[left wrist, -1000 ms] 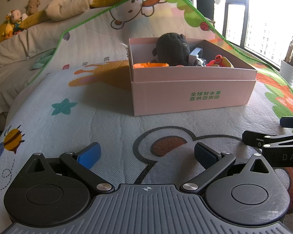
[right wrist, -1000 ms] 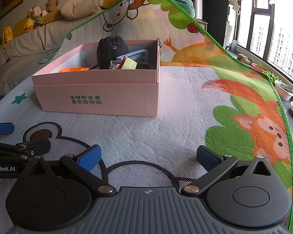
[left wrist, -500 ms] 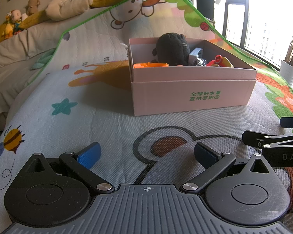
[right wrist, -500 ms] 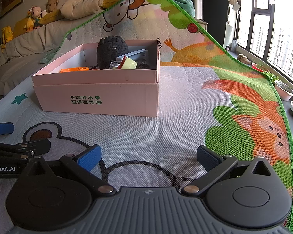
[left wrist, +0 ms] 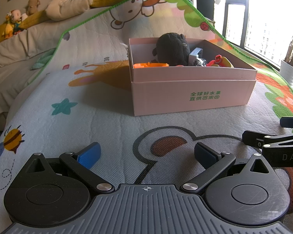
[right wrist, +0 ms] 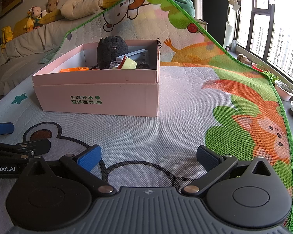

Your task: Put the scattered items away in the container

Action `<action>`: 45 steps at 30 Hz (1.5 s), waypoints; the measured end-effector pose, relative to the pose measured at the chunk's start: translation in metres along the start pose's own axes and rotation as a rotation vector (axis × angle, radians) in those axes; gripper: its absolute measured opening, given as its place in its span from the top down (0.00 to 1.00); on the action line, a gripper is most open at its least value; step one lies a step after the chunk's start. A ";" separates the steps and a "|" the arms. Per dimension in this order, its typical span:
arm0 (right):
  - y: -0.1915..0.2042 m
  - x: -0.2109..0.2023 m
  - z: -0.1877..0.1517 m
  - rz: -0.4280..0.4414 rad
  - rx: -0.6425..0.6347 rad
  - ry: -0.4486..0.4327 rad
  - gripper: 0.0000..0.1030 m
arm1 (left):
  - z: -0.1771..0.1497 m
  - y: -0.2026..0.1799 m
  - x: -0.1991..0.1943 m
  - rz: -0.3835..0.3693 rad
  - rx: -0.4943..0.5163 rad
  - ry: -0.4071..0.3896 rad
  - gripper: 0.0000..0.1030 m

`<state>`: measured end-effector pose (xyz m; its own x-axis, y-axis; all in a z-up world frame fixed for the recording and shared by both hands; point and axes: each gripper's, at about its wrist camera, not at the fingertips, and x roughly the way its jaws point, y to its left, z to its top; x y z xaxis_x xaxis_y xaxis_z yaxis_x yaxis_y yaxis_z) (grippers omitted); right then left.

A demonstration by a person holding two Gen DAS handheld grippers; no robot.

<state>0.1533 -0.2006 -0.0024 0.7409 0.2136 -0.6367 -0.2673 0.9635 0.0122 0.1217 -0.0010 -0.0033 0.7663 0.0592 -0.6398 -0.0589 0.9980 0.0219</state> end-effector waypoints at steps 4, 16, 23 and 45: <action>0.000 0.000 0.000 0.000 0.000 0.000 0.00 | 0.000 0.000 0.000 0.000 0.000 0.000 0.00; 0.000 0.000 0.000 0.000 0.000 0.000 0.00 | 0.000 0.000 0.000 0.000 0.000 0.000 0.00; 0.000 0.000 0.000 0.000 0.000 0.000 0.00 | 0.000 0.000 0.000 0.000 0.000 0.000 0.00; 0.000 0.000 0.000 0.001 0.000 0.000 0.00 | 0.006 0.001 0.002 -0.010 -0.008 0.050 0.00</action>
<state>0.1534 -0.2006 -0.0026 0.7409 0.2145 -0.6365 -0.2678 0.9634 0.0129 0.1271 0.0003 0.0004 0.7336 0.0478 -0.6779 -0.0568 0.9983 0.0089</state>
